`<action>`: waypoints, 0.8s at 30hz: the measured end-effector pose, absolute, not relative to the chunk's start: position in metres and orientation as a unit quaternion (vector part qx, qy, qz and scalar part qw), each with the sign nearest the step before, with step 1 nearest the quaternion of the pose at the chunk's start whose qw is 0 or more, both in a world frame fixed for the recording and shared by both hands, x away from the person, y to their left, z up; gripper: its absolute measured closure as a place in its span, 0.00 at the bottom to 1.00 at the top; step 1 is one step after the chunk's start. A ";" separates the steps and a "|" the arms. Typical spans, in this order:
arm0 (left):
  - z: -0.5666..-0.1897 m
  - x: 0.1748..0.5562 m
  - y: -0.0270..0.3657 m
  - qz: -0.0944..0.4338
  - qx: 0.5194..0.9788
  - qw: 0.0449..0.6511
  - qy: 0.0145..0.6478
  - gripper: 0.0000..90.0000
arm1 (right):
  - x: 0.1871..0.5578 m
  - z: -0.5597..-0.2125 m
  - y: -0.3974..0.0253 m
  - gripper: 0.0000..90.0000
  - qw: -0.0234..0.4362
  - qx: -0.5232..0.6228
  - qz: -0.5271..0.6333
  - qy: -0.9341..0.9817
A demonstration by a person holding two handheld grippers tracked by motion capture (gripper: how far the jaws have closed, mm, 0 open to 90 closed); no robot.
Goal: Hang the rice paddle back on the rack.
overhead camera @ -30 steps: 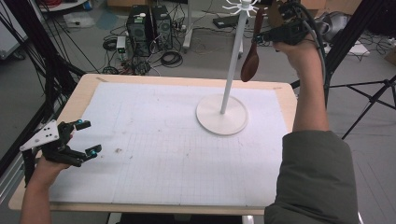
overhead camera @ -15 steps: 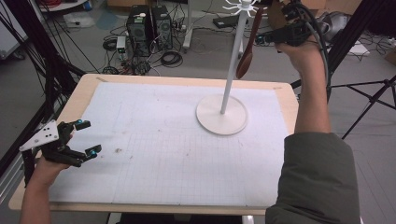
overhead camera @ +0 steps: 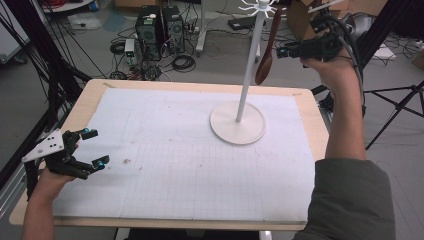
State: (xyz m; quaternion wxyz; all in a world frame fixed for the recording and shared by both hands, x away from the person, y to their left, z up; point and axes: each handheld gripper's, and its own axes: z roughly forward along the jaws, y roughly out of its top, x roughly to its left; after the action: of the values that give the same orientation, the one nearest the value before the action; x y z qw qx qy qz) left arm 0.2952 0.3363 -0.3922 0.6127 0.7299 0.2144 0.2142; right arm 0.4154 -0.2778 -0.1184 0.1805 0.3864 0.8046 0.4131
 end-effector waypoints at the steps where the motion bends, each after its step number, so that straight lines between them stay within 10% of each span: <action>1: -0.392 0.295 0.336 0.214 0.730 0.613 0.214 0.02 | 0.414 -0.120 -0.279 0.60 0.178 0.384 0.413 0.806; 24: -0.393 0.296 0.332 0.211 0.734 0.610 0.213 0.02 | 0.342 -0.172 -0.322 0.32 0.185 0.357 0.471 0.785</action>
State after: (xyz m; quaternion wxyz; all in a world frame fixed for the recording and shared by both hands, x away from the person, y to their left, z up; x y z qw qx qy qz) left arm 0.2960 0.3319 -0.3932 0.6098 0.7337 0.2129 0.2109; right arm 0.3425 -0.3220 -0.1722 0.1850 0.3568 0.7852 0.4711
